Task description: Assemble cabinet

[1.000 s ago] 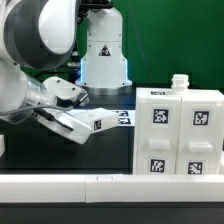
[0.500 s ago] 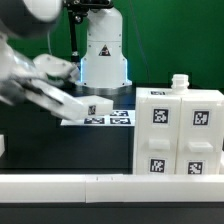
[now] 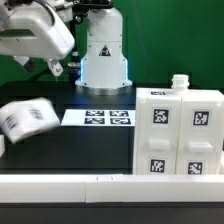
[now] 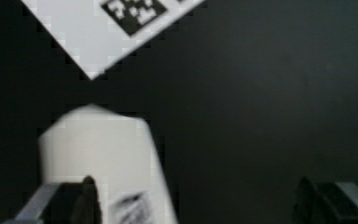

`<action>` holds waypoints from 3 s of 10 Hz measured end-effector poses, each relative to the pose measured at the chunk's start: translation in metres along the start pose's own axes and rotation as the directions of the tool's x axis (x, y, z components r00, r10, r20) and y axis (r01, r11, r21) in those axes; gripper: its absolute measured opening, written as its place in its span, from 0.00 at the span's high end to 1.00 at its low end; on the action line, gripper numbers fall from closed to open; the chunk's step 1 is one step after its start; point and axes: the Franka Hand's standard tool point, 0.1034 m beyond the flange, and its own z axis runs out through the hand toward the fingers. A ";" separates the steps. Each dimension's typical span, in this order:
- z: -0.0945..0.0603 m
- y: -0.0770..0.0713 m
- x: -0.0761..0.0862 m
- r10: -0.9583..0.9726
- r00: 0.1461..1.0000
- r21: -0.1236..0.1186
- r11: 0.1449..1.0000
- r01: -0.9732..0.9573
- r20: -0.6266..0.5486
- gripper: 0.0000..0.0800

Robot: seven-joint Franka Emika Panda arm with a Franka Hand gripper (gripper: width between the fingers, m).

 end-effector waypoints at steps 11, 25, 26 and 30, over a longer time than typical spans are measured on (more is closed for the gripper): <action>0.003 -0.011 0.031 -0.383 0.842 -0.169 0.924 0.344 -0.379 0.00; 0.065 0.048 0.052 -0.935 0.335 -0.518 0.344 0.783 -0.114 0.01; 0.070 0.049 0.055 -0.936 0.334 -0.528 0.339 0.779 -0.108 0.01; 0.094 0.055 0.062 -0.933 0.348 -0.549 0.337 0.765 -0.088 0.01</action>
Offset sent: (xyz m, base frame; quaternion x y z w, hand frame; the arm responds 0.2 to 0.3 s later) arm 0.0175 -0.0078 -0.0082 -0.0768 0.2885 -0.0710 0.9518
